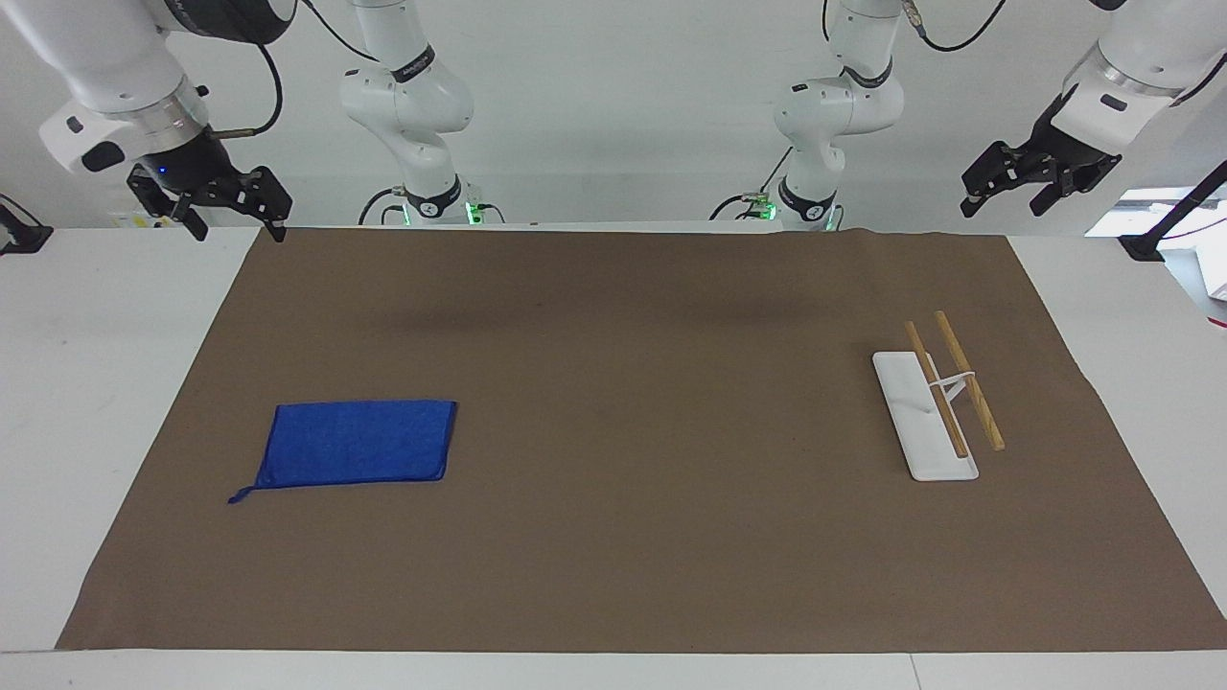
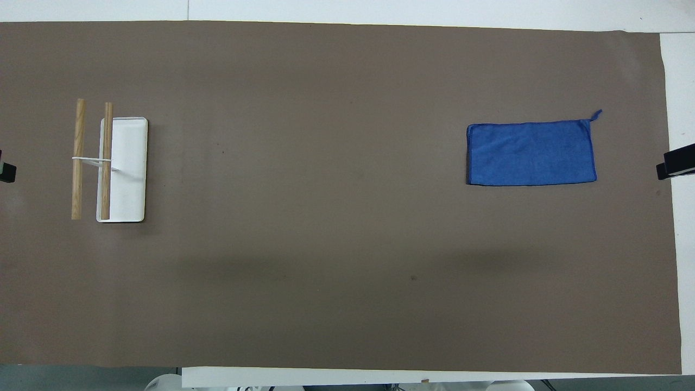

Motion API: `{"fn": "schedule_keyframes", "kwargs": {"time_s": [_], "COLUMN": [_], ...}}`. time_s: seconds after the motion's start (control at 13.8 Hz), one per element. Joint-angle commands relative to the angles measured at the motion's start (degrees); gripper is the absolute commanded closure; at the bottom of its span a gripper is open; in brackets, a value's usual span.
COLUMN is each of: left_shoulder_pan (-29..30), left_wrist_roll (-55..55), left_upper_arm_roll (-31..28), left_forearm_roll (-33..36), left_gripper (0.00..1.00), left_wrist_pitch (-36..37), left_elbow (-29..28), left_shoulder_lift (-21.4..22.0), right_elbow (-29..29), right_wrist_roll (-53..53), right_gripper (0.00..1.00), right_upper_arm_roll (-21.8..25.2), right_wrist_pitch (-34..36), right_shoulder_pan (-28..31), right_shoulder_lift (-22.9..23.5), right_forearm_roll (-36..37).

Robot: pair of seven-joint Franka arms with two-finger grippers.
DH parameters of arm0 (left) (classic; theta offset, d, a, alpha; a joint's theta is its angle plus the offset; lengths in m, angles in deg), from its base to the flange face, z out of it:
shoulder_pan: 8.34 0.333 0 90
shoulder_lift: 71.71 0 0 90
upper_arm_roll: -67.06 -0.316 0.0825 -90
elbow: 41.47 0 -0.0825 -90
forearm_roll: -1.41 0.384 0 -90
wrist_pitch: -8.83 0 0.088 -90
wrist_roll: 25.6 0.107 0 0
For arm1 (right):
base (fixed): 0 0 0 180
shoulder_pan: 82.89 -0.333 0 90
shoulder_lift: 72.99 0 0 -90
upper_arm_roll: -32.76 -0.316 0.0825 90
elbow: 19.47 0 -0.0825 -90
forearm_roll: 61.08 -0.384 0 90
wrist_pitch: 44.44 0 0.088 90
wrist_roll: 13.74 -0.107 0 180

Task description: Right arm passes towel to left arm to hang

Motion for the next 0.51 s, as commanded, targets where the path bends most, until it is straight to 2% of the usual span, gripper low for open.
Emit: {"fn": "schedule_keyframes", "kwargs": {"time_s": [0.0,0.43], "left_shoulder_pan": [0.74,0.74], "left_wrist_roll": [0.16,0.16], "left_upper_arm_roll": [0.29,0.29], "left_forearm_roll": [-0.02,-0.02], "left_gripper": [0.0,0.0], "left_wrist_pitch": [-1.18,-1.18], "left_elbow": [-1.55,-1.55], "left_shoulder_lift": [1.25,1.25], "right_elbow": [0.0,0.97], "right_wrist_roll": [-0.83,-0.92], "right_gripper": [0.0,0.0], "right_upper_arm_roll": [-0.17,-0.17], "right_wrist_pitch": [0.85,0.85], "right_shoulder_pan": [0.38,0.38], "right_shoulder_lift": [-0.51,-0.95], "right_forearm_roll": [-0.8,-0.72]}}
